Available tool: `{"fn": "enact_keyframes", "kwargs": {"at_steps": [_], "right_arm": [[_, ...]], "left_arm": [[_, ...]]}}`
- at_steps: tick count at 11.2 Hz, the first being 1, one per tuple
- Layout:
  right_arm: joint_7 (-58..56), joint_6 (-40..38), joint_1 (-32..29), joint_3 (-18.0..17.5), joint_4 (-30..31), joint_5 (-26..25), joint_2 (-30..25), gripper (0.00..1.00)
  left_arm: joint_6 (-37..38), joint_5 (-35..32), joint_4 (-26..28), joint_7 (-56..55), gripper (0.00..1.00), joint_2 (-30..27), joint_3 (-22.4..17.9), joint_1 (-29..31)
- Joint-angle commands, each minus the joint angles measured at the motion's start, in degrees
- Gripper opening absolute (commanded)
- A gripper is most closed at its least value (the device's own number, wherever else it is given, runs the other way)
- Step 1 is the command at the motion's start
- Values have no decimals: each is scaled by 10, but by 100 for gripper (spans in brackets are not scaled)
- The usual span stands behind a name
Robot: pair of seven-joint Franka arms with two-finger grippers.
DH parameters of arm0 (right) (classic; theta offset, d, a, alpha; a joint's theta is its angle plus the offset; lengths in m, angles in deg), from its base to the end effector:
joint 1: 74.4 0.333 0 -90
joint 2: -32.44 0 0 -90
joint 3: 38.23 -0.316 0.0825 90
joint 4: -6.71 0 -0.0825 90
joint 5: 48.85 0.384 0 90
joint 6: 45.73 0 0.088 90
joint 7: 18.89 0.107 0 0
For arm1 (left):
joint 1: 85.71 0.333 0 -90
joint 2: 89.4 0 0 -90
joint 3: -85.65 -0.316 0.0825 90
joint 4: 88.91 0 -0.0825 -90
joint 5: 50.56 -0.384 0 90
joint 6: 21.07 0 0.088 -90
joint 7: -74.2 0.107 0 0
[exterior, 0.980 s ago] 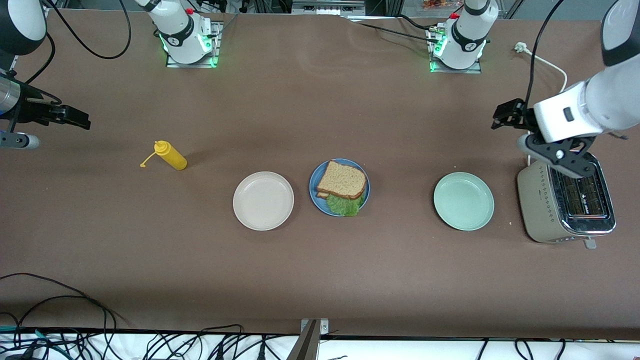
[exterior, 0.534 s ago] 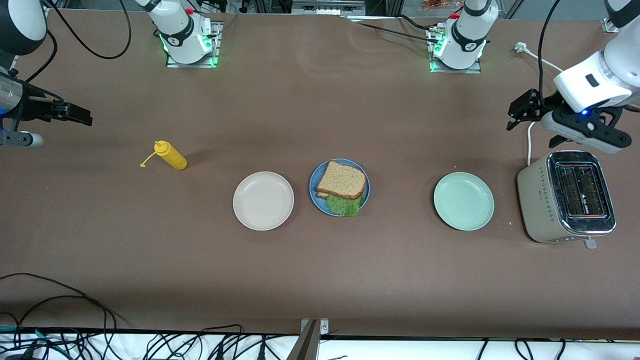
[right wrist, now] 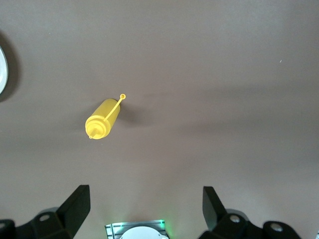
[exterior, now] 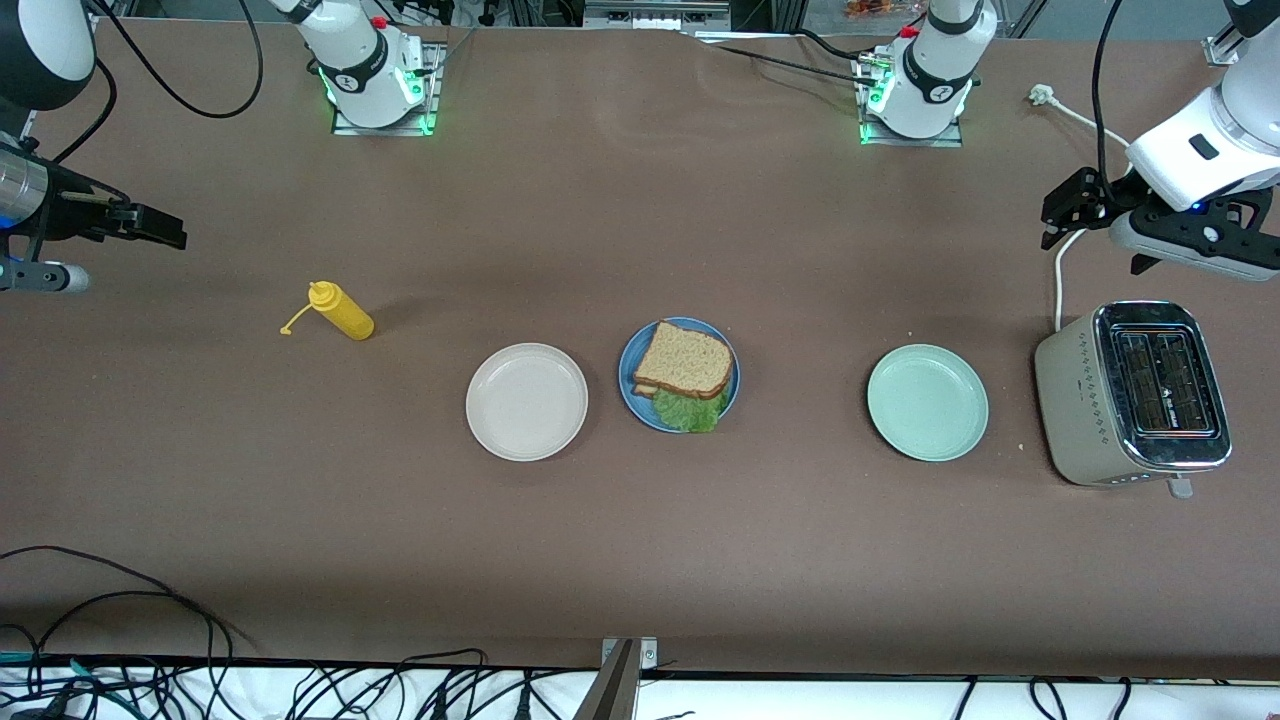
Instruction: Make sandwich in blue plate with both arms
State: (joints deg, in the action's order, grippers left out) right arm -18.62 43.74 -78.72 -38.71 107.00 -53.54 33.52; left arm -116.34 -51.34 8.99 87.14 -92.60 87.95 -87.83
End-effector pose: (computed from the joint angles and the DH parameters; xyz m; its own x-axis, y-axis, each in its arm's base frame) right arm 0.5435 -0.0453 0.5301 0.9760 -0.0709 -0.2058 -0.0553 -0.9952 0.0810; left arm 0.5417 -0.0411 0.5977 0.9541 -0.2995 0.0061 -0.2994 -0.9540 -0.0176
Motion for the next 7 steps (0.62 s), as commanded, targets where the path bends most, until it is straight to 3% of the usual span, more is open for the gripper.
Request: {"fn": "enact_keyframes", "kwargs": {"at_steps": [1,7], "right_arm": [[6,-10,0,-1,-5,1,-3,100],[6,-2,-1,0,-4,1,0,100]], "left_arm": [[23,20,-2,-11,100,-4,12,24],[43,16,-8,-12,100,3,31,38]]}}
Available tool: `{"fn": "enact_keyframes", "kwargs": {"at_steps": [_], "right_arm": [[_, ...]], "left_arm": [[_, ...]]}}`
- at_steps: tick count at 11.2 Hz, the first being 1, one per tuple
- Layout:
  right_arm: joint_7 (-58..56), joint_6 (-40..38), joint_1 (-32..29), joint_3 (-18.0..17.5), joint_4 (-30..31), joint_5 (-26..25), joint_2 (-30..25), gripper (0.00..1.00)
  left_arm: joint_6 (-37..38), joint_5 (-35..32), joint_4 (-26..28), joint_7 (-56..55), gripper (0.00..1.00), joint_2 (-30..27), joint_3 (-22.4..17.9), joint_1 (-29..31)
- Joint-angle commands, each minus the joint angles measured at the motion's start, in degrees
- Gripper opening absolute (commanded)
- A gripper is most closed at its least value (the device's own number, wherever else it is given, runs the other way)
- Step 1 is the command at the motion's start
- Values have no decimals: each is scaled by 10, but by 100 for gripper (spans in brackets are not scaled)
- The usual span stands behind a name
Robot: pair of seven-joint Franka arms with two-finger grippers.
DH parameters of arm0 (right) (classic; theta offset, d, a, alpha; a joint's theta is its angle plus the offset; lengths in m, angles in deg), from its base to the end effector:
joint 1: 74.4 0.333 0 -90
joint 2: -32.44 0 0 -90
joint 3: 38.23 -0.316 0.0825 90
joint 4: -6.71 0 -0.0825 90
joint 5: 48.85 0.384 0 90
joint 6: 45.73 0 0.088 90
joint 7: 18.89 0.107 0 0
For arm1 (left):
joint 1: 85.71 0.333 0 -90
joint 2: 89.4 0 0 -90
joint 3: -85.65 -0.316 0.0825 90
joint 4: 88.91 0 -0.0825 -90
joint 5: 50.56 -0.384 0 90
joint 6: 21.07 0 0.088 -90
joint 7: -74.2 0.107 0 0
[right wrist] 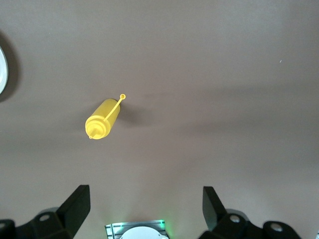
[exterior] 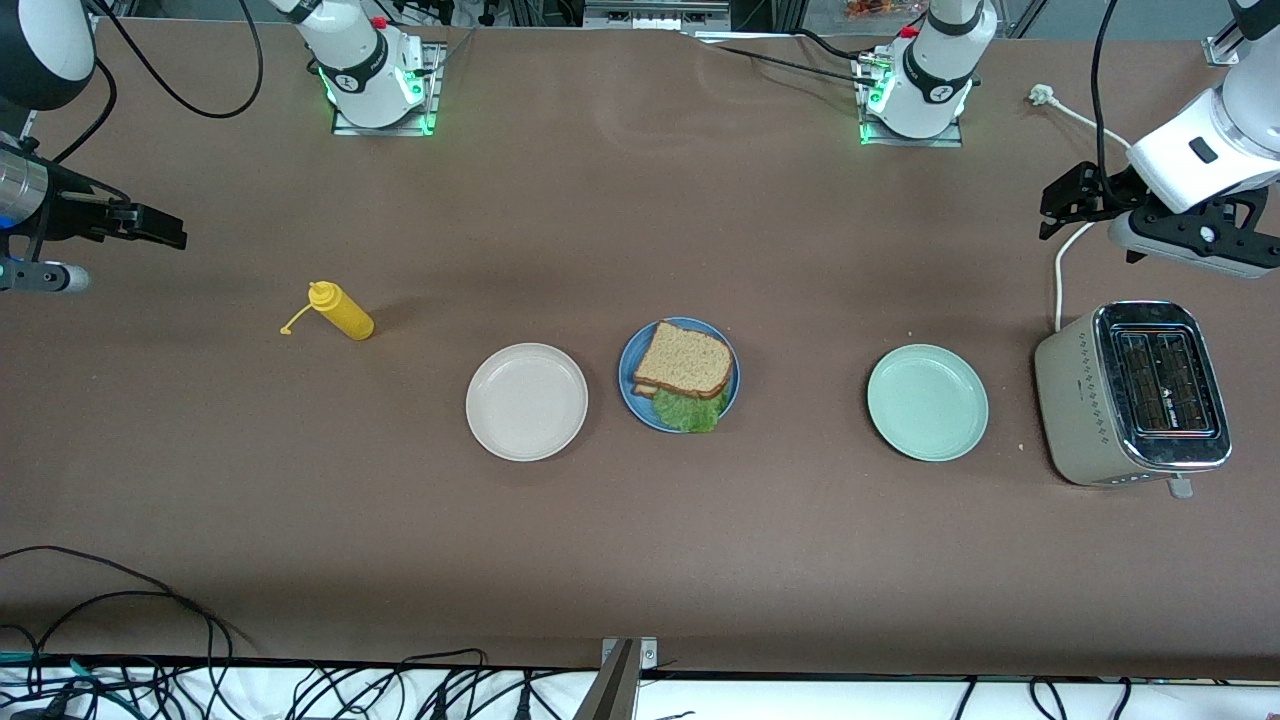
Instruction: Make sandwich in blue plate with both arms
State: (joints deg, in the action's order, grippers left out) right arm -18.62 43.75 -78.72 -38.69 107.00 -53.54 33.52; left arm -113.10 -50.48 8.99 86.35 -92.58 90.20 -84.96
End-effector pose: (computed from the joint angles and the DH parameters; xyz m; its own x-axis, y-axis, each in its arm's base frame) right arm 0.5435 -0.0455 0.5301 0.9760 -0.0713 -0.2056 -0.0556 -0.9952 0.0810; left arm 0.5360 -0.0368 0.5926 0.9605 -0.2744 -0.0467 -0.2743 -0.9616 0.0070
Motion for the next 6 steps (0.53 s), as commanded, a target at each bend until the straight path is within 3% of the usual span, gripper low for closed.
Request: {"fn": "enact_keyframes", "kwargs": {"at_steps": [1,6], "right_arm": [[6,-2,0,0,-4,1,0,100],[6,-7,-3,6,-2,4,9,100]], "left_arm": [[11,15,-13,-5,100,4,6,10],[25,9,-55,-5,100,29,7,7]]}}
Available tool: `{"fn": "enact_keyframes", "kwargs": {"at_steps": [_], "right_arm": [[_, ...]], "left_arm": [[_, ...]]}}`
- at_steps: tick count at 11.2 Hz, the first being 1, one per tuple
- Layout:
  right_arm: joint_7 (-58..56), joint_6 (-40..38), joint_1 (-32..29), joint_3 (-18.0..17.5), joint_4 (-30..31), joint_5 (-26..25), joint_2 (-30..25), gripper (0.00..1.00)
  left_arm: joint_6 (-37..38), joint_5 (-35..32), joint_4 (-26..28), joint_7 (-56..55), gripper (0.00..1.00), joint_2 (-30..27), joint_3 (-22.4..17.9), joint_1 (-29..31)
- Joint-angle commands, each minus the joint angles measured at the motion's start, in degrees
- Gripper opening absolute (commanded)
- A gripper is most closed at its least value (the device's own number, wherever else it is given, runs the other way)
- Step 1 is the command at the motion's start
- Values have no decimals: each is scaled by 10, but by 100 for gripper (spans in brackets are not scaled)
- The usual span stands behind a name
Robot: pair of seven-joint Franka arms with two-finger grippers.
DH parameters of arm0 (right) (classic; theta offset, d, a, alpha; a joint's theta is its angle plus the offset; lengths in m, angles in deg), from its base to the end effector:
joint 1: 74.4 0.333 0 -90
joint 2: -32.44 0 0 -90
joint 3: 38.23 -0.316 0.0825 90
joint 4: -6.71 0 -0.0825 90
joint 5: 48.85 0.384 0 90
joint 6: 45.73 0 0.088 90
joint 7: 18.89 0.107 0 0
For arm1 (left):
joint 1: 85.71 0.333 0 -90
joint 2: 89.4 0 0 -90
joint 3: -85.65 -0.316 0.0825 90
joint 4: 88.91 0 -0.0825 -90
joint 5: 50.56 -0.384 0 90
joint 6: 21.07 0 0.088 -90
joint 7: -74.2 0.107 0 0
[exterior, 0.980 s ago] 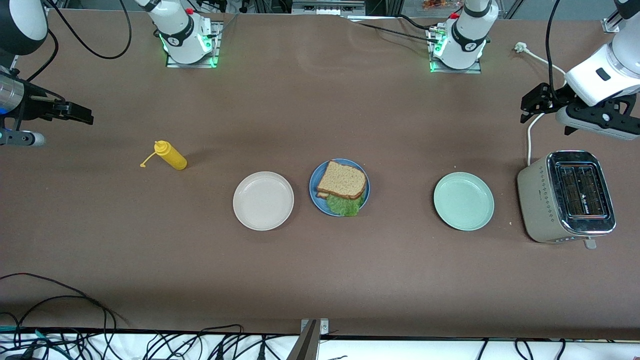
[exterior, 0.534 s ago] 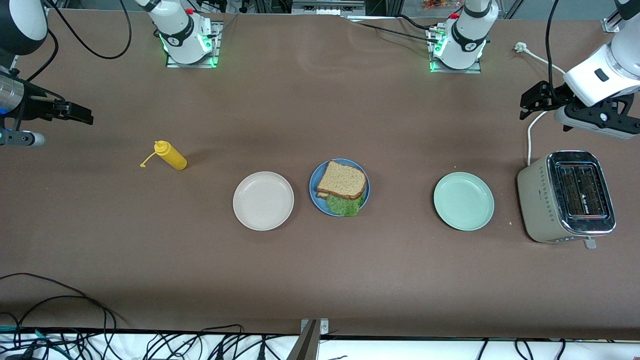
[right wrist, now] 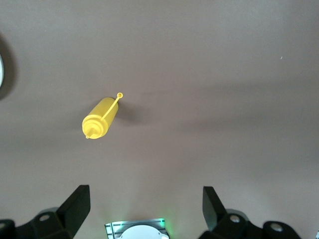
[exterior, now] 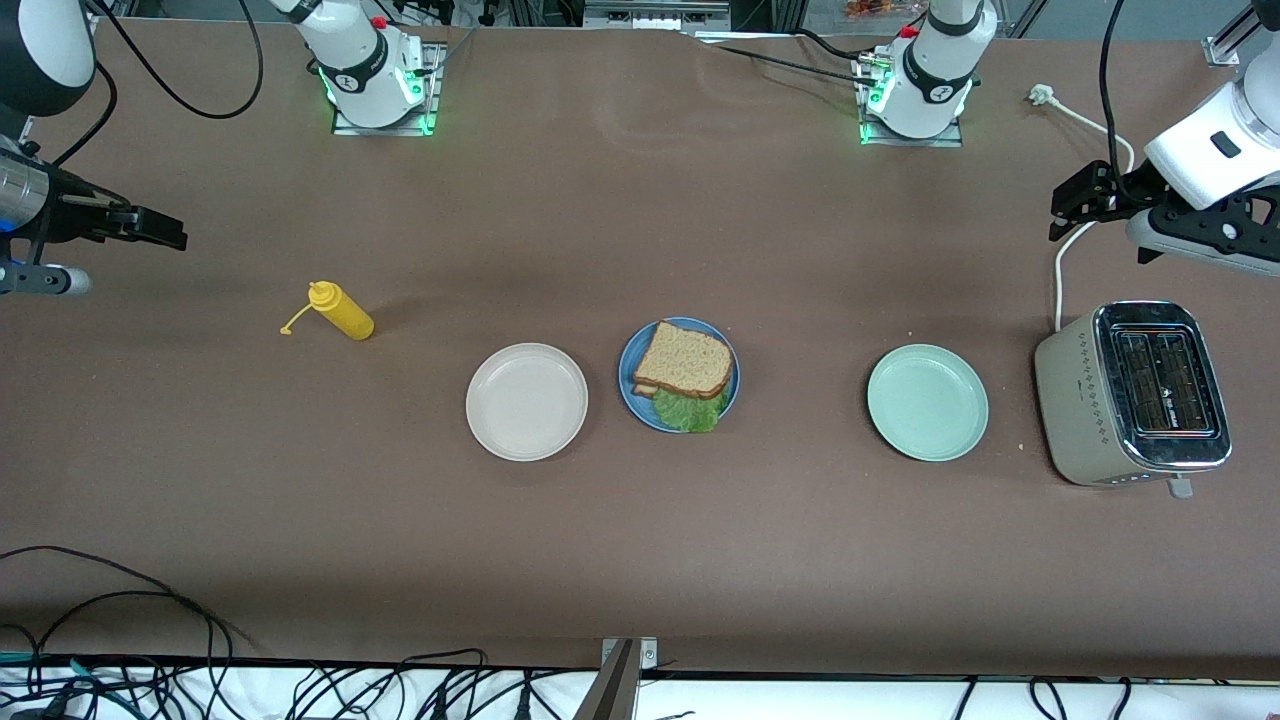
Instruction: Make sandwich in blue plate with both arms
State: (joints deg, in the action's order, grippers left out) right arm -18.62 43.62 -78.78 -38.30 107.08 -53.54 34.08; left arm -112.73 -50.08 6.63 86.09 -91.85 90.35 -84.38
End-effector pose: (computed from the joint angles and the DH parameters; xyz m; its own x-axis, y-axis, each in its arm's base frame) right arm 0.5445 -0.0499 0.5240 0.9726 -0.0789 -0.2187 -0.0625 -0.9948 0.0810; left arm 0.5411 -0.0337 0.6047 0.9646 -0.2628 -0.0236 -0.2626 -0.9648 0.0099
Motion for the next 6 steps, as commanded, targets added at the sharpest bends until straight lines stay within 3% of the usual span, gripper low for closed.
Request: {"fn": "enact_keyframes", "kwargs": {"at_steps": [1,6], "right_arm": [[6,-8,-4,9,-3,5,6,100],[1,-19,-3,10,-23,4,12,100]], "left_arm": [[24,5,-32,-2,100,22,6,2],[26,5,-32,-2,100,22,6,2]]}}
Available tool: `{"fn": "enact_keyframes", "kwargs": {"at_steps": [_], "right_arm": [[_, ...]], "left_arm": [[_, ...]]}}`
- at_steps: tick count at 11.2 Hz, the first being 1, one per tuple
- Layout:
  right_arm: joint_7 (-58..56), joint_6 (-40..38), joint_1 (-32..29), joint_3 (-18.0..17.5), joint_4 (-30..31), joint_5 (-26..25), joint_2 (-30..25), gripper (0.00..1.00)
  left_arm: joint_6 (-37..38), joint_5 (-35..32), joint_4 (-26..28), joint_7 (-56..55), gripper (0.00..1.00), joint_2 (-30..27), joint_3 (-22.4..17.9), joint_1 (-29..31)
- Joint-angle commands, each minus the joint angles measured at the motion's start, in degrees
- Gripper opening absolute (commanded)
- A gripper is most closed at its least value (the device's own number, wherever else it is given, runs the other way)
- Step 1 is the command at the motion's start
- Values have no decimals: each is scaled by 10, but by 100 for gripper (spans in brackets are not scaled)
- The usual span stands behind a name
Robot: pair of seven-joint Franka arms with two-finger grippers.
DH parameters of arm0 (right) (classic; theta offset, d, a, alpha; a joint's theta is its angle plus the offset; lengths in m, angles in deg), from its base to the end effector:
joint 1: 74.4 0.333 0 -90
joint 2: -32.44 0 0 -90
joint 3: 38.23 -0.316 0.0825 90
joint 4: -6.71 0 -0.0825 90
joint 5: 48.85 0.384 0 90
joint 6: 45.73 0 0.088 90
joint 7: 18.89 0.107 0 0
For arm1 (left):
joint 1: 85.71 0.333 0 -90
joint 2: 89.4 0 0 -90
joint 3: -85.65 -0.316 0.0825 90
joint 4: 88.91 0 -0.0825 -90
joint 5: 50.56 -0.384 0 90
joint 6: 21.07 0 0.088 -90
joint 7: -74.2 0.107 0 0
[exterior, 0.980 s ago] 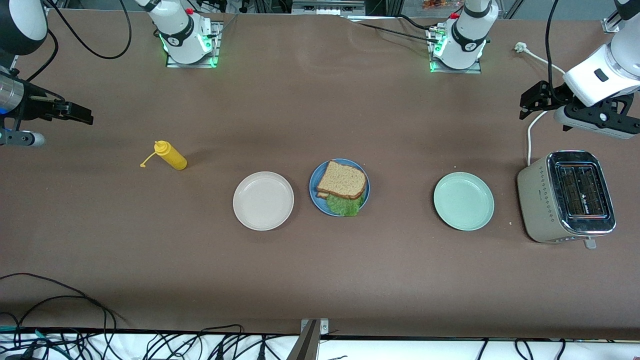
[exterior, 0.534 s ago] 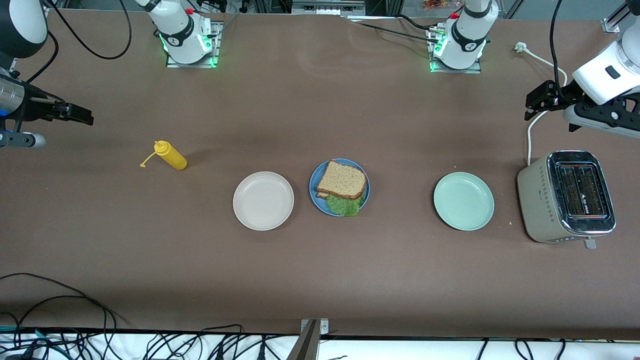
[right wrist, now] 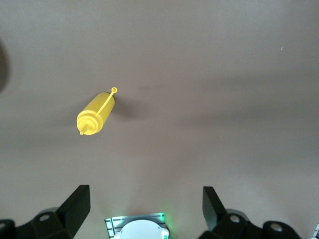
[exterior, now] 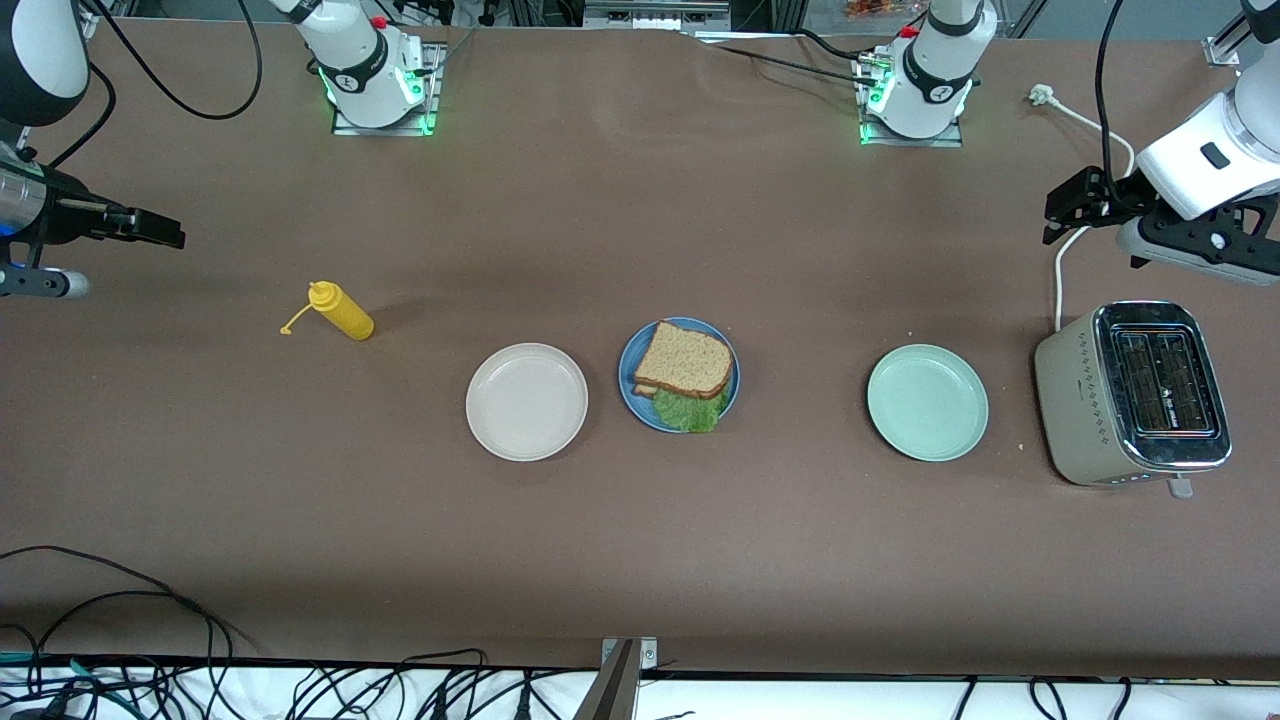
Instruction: Make sandwich in blue plate with both arms
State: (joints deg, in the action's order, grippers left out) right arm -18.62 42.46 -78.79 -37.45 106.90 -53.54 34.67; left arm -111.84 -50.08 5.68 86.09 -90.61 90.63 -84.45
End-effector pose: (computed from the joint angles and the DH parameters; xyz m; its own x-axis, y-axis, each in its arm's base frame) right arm 0.5435 -0.0581 0.5185 0.9648 -0.0947 -0.2453 -0.0768 -0.9937 0.0815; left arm 0.5458 -0.0369 0.5995 0.9622 -0.2688 -0.0433 -0.2684 -0.9632 0.0158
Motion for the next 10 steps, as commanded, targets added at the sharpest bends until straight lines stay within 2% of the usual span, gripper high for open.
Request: {"fn": "enact_keyframes", "kwargs": {"at_steps": [1,10], "right_arm": [[0,-6,-4,1,-22,5,8,100],[3,6,-4,2,-22,13,11,100]], "left_arm": [[17,5,-22,-2,100,9,3,2],[17,5,-22,-2,100,9,4,2]]}}
